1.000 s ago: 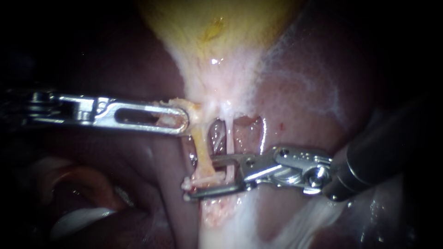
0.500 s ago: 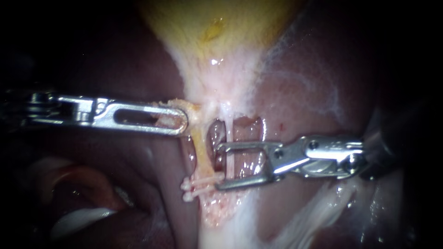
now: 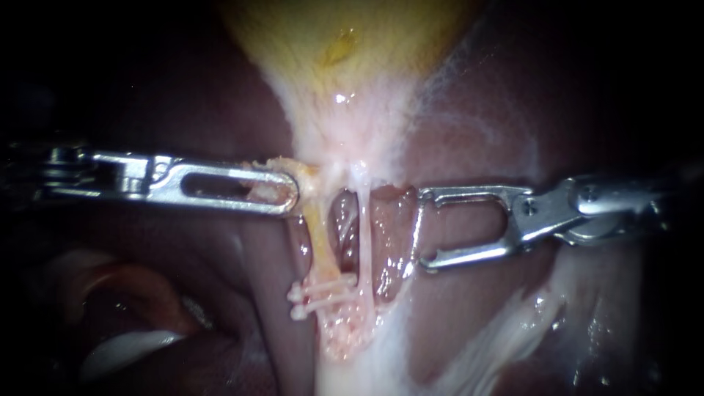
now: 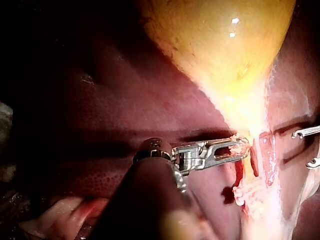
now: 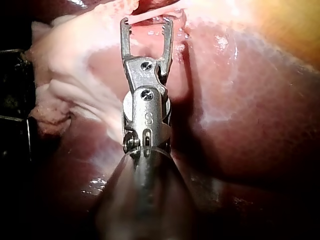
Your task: Going back second clip left tube
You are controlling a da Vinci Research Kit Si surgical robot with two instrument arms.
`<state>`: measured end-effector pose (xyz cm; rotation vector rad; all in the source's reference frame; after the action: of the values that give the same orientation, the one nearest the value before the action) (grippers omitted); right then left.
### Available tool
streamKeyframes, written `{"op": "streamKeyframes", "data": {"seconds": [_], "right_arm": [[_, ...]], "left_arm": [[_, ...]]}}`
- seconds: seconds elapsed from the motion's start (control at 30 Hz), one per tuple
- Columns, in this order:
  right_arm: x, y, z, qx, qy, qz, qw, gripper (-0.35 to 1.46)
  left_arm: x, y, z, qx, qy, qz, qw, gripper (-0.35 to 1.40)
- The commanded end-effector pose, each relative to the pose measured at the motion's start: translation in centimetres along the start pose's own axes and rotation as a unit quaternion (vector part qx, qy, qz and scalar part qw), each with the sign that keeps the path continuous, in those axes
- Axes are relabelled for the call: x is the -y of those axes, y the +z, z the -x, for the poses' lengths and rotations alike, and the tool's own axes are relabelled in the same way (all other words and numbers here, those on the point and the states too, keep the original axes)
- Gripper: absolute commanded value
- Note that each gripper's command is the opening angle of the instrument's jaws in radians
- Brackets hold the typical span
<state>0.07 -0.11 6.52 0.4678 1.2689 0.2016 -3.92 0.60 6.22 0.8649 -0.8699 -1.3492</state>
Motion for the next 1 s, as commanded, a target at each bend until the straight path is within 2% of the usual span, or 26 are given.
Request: {"op": "streamKeyframes", "data": {"seconds": [0.03,0.27,0.47,0.7,1.0], "right_arm": [[0.01,0.0,0.0,0.0,-0.003,0.0,1.0,0.5],[0.02,-0.03,0.0,0.0,-0.003,-0.001,1.0,0.5],[0.02,-0.06,0.0,0.0,-0.002,-0.002,1.0,0.5],[0.03,-0.07,-0.04,-0.002,-0.001,-0.002,1.0,0.5],[0.03,-0.08,-0.06,-0.002,-0.003,-0.002,1.0,0.5]], "left_arm": [[0.0,0.0,0.0,0.0,0.0,0.0,1.0,-0.35],[-0.07,0.09,0.0,0.001,0.002,0.001,1.0,-0.35],[-0.27,0.25,0.01,0.005,0.005,0.001,1.0,-0.35],[-0.45,0.49,0.05,0.0,0.011,0.005,0.9999,-0.35],[-0.48,0.53,0.04,-0.002,0.009,0.007,0.9999,-0.35]]}}
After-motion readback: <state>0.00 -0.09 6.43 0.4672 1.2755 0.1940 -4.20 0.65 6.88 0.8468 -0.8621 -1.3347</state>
